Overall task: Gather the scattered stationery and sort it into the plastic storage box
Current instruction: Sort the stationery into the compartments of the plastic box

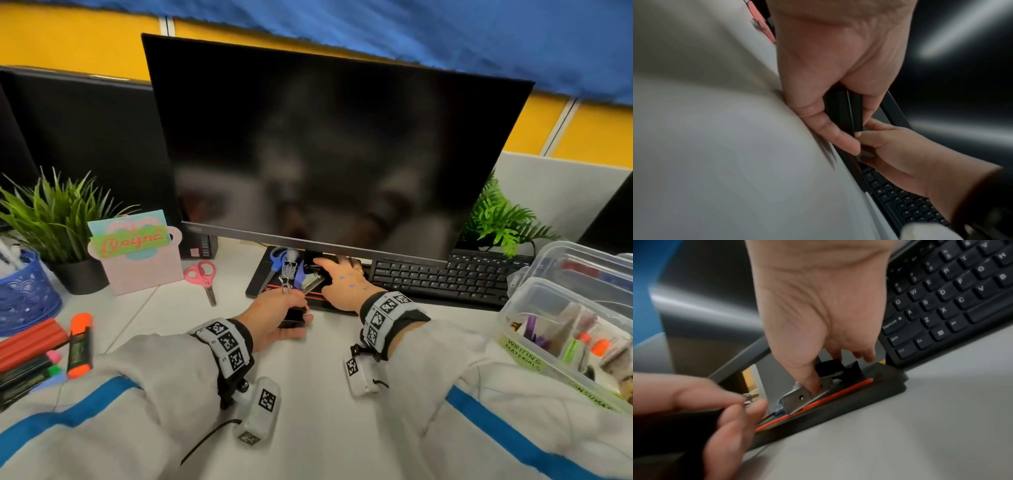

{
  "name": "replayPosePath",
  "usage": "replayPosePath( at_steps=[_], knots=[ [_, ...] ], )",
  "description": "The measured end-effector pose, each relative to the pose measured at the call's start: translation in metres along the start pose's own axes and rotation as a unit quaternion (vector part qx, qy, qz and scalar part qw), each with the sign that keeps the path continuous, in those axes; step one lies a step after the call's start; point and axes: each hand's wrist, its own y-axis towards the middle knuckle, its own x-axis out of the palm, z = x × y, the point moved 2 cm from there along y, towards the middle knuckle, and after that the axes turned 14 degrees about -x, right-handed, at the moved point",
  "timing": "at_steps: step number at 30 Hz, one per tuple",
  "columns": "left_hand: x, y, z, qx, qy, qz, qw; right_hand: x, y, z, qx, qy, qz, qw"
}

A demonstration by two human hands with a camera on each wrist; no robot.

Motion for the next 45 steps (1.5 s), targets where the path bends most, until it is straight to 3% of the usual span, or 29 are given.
replayPosePath(
  at_steps=[7, 11, 13, 15, 17, 19, 23, 28, 32, 39, 45],
  knots=[
    [-0.001, 0.001, 0.002, -0.003, 0.031, 0.0, 1.0, -0.006, 0.012, 0.01, -0.006, 0.025, 0.077, 0.997],
    [0.0, 0.001, 0.0, -0.008, 0.008, 0.015, 1.0, -0.006, -0.001, 0.014, 0.065, 0.141, 0.124, 0.98],
    [0.004, -0.001, 0.0, -0.013, -0.022, 0.032, 0.999, -0.007, -0.015, 0.014, 0.105, 0.248, 0.17, 0.948],
    [0.012, -0.006, 0.001, -0.007, -0.048, 0.03, 0.998, -0.005, -0.034, 0.009, 0.13, 0.371, 0.2, 0.898],
    [0.025, -0.014, 0.002, 0.013, -0.054, 0.003, 0.998, -0.004, -0.053, 0.004, 0.127, 0.453, 0.211, 0.857],
    [0.041, -0.024, 0.005, 0.036, -0.044, -0.034, 0.998, -0.006, -0.07, -0.002, 0.113, 0.493, 0.215, 0.835],
    [0.077, -0.043, 0.012, 0.062, -0.001, -0.089, 0.994, -0.027, -0.109, -0.004, 0.096, 0.424, 0.253, 0.865],
    [0.129, -0.068, 0.015, 0.029, -0.002, -0.115, 0.993, -0.065, -0.162, 0.01, 0.074, 0.387, 0.329, 0.858],
    [0.189, -0.093, 0.012, 0.051, -0.017, -0.156, 0.986, -0.094, -0.203, 0.009, 0.079, 0.254, 0.384, 0.884],
    [0.296, -0.126, 0.004, 0.166, 0.151, -0.247, 0.943, -0.145, -0.278, 0.05, 0.121, 0.224, 0.455, 0.854],
    [0.377, -0.124, -0.014, 0.148, 0.169, -0.306, 0.925, -0.17, -0.354, 0.102, 0.174, 0.319, 0.44, 0.821]
  ],
)
